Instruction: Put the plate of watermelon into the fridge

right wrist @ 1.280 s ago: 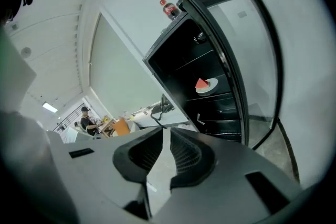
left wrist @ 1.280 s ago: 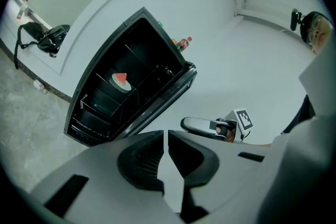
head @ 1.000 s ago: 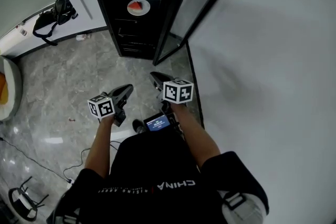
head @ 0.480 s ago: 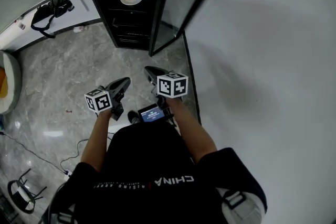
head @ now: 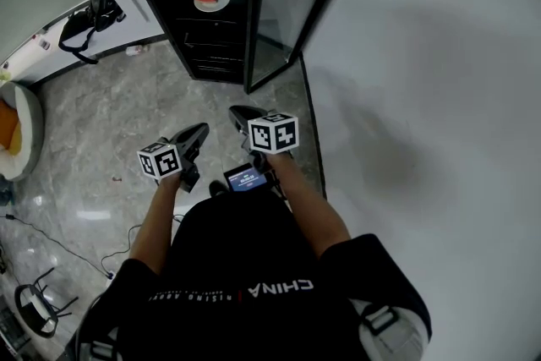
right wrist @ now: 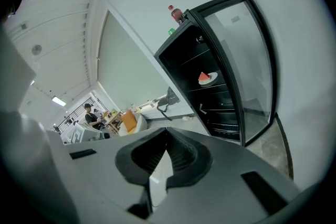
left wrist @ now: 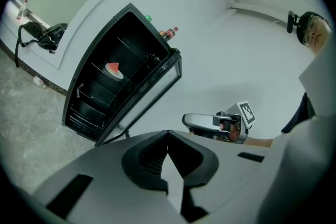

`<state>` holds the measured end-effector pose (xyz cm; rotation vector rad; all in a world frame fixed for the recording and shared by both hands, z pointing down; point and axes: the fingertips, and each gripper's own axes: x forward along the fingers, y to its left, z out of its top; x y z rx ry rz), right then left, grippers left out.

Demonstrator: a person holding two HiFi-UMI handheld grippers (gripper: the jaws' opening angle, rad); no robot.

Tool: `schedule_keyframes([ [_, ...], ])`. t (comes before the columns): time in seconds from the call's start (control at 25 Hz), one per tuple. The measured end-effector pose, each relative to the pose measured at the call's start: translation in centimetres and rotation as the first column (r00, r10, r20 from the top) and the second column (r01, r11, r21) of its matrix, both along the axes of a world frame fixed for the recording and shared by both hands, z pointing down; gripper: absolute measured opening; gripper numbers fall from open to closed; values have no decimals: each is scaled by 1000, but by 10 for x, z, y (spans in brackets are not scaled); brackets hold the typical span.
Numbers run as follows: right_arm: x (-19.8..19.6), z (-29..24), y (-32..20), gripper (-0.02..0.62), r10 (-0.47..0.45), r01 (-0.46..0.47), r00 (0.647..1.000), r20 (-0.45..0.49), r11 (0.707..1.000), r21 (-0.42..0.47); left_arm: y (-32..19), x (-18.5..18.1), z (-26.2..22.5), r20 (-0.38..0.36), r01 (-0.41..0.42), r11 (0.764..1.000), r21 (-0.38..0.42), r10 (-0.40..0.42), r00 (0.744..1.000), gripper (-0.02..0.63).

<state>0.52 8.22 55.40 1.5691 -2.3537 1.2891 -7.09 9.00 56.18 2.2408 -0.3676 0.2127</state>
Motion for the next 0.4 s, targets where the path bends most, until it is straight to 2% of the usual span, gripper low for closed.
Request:
schedule_keyframes([
  [0.2,3,-1,4,15,-22,22,1000,17,1000,2,7,7,1,48,-31,998,58,28,998,12],
  [0.4,3,-8,13,15,-34,34,997,74,999,8,23,18,-8,15,-70,994,80,69,997,12],
])
